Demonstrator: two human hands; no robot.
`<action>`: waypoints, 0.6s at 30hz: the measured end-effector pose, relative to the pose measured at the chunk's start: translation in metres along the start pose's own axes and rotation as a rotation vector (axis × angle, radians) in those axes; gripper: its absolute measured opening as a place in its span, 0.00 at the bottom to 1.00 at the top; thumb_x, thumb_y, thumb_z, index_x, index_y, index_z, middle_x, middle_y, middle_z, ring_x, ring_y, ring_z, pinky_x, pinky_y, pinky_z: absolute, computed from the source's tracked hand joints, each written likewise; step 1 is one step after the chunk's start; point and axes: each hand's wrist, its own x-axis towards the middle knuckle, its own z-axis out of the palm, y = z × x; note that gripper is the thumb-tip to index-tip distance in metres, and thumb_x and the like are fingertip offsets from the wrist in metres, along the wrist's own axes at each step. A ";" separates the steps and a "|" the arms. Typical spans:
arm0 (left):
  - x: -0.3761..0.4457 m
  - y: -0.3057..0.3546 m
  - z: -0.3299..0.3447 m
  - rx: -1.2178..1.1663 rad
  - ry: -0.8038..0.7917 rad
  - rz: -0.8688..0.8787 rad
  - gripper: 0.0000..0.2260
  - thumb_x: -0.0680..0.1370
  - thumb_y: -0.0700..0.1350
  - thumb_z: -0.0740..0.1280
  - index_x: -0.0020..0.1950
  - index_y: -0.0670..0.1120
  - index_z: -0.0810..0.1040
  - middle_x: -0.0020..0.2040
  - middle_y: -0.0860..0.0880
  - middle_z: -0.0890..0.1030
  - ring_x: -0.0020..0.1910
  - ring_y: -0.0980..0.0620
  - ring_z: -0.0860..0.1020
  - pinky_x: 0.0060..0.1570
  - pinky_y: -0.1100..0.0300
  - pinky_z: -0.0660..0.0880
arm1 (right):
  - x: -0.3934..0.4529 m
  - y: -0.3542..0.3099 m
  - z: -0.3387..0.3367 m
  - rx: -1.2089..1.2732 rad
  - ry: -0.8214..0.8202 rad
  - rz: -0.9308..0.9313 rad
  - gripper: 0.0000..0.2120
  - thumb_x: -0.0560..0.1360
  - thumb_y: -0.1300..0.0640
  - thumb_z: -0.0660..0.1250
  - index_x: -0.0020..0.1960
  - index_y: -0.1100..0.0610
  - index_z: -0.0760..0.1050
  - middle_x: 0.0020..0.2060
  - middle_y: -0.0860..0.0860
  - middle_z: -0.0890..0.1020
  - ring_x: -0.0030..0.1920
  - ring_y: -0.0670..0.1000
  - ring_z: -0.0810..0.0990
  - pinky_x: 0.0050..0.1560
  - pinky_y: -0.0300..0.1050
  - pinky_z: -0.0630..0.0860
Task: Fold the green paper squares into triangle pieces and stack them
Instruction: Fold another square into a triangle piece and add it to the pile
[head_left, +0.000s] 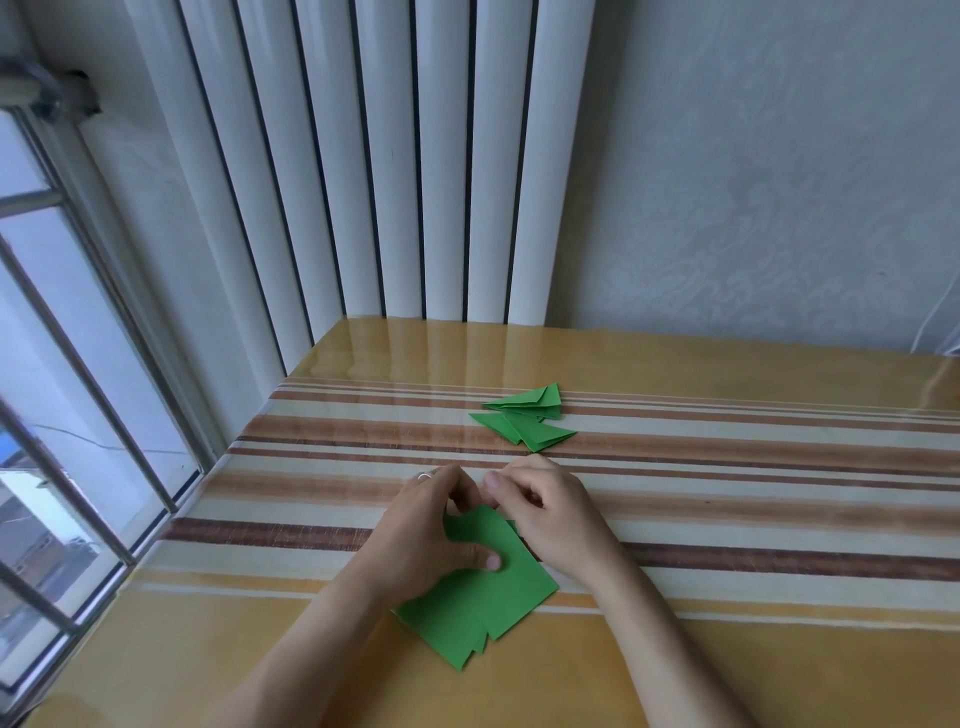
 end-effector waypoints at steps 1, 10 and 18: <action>0.000 0.000 0.000 0.000 0.002 -0.004 0.23 0.66 0.57 0.83 0.48 0.58 0.70 0.45 0.59 0.74 0.43 0.60 0.69 0.39 0.64 0.62 | -0.001 0.000 0.000 0.004 -0.014 -0.004 0.14 0.81 0.41 0.67 0.50 0.49 0.85 0.53 0.42 0.80 0.57 0.43 0.78 0.59 0.45 0.76; 0.000 0.002 0.000 -0.091 0.188 -0.024 0.14 0.73 0.50 0.79 0.51 0.53 0.75 0.45 0.56 0.79 0.45 0.54 0.76 0.44 0.57 0.75 | 0.000 0.000 -0.003 0.221 0.137 0.008 0.07 0.80 0.50 0.72 0.44 0.50 0.80 0.38 0.45 0.81 0.40 0.43 0.78 0.44 0.39 0.74; 0.001 0.002 -0.004 -0.556 0.363 -0.166 0.08 0.83 0.42 0.68 0.46 0.43 0.83 0.35 0.51 0.83 0.35 0.58 0.78 0.38 0.63 0.76 | -0.001 -0.003 -0.004 0.507 0.171 0.049 0.10 0.82 0.51 0.70 0.47 0.57 0.83 0.43 0.63 0.81 0.40 0.48 0.75 0.44 0.47 0.71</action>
